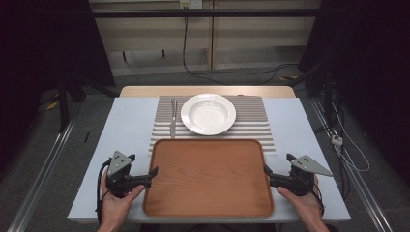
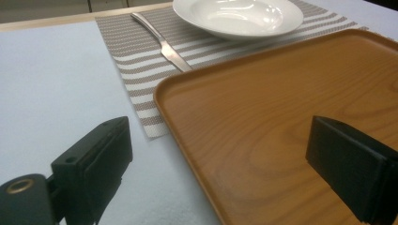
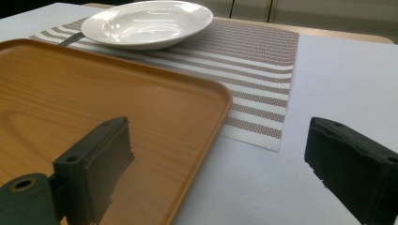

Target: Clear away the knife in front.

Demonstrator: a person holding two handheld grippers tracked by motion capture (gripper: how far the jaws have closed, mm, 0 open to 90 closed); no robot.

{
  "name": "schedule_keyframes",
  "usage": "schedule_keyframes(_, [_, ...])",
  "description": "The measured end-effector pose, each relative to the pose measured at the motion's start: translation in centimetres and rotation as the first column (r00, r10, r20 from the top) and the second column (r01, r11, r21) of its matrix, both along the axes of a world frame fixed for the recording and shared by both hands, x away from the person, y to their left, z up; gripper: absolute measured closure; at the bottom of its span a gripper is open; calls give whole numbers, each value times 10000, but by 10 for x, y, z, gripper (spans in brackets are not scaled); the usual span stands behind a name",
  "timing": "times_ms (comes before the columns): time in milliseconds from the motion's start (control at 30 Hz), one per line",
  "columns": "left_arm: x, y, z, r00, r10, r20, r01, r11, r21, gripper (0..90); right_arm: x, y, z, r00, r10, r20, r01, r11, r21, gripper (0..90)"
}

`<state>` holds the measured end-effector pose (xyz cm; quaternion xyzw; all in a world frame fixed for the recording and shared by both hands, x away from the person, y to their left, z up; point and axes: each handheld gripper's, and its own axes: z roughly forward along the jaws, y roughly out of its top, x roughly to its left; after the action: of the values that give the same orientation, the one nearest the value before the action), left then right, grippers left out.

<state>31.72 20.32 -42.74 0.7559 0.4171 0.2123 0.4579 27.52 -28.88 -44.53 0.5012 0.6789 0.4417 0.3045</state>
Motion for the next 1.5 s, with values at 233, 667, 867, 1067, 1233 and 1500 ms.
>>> schedule_keyframes(233, [3,-5,0,9999,-120,-122,122,9999,99,65,0,-1,-1,9999,89,-72,-88,9999,69,73])
schedule_keyframes(667, [15,-14,8,9989,-413,-230,415,9991,77,56,0,0,0,9998,202,-51,-201,9997,111,65])
schedule_keyframes(867, [26,-17,12,9983,-476,-323,477,9989,36,58,1,2,0,9998,196,-79,-195,9997,112,65])
schedule_keyframes(1067, [39,-22,16,9979,-532,-369,540,9984,193,62,2,2,-1,9998,156,-118,-155,9998,134,55])
schedule_keyframes(1233, [51,-27,22,9981,-516,-329,526,9981,307,69,1,3,-1,9997,198,-120,-197,9997,118,53])
schedule_keyframes(1500, [71,-40,28,9964,-547,-655,604,9943,876,87,1,2,-1,9997,209,-122,-208,9997,90,55])
